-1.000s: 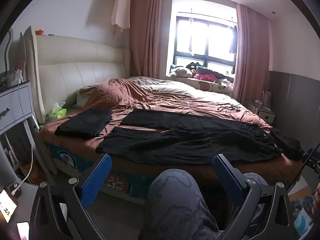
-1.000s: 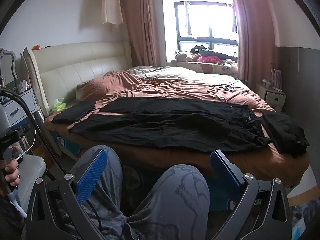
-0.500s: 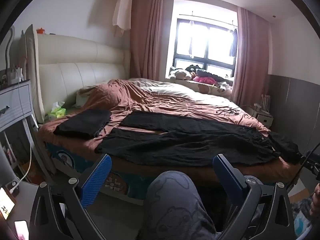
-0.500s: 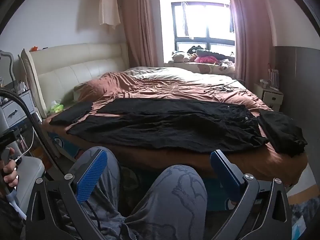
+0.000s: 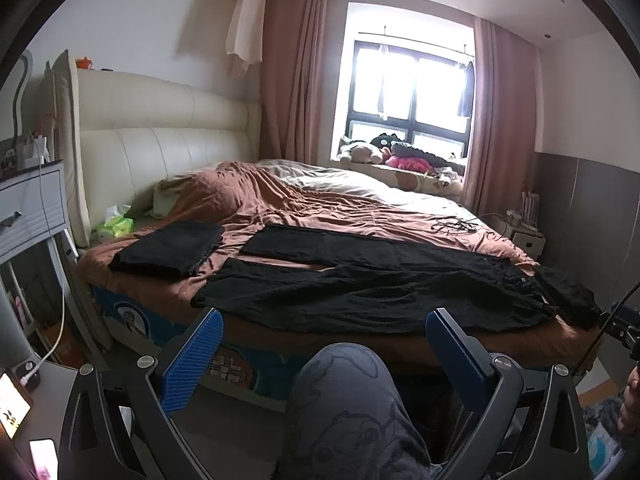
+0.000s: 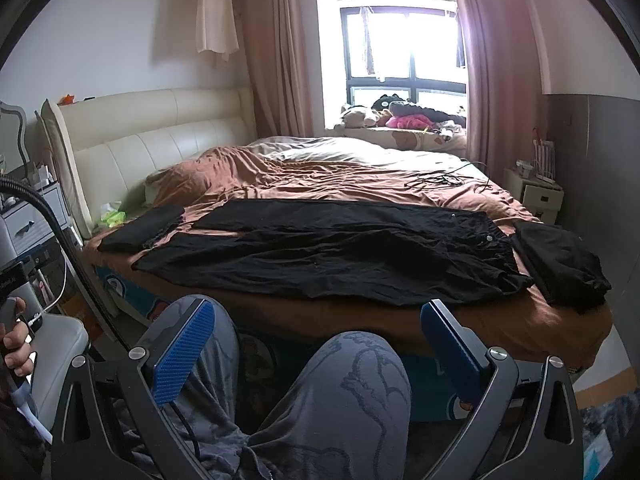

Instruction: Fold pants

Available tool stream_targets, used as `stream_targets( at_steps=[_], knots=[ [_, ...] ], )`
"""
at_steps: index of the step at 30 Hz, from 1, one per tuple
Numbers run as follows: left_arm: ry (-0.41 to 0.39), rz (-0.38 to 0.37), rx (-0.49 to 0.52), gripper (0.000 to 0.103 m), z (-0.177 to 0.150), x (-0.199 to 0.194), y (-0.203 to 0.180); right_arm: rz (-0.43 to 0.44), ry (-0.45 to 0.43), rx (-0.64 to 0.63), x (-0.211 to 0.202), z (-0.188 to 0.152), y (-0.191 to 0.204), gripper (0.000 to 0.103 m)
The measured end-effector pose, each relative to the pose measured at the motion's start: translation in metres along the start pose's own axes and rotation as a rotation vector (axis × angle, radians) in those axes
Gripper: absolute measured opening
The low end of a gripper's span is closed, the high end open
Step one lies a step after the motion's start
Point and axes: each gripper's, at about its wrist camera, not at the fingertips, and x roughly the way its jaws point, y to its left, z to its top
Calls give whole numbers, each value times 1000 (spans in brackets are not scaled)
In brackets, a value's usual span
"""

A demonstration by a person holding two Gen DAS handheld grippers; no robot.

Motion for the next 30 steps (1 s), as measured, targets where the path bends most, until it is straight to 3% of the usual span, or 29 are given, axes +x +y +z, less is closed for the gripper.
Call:
stream_targets(
  at_steps=[30],
  knots=[
    [-6, -6, -7, 103, -1, -7, -2, -4, -10, -5, 2, -4, 1, 103]
  ],
)
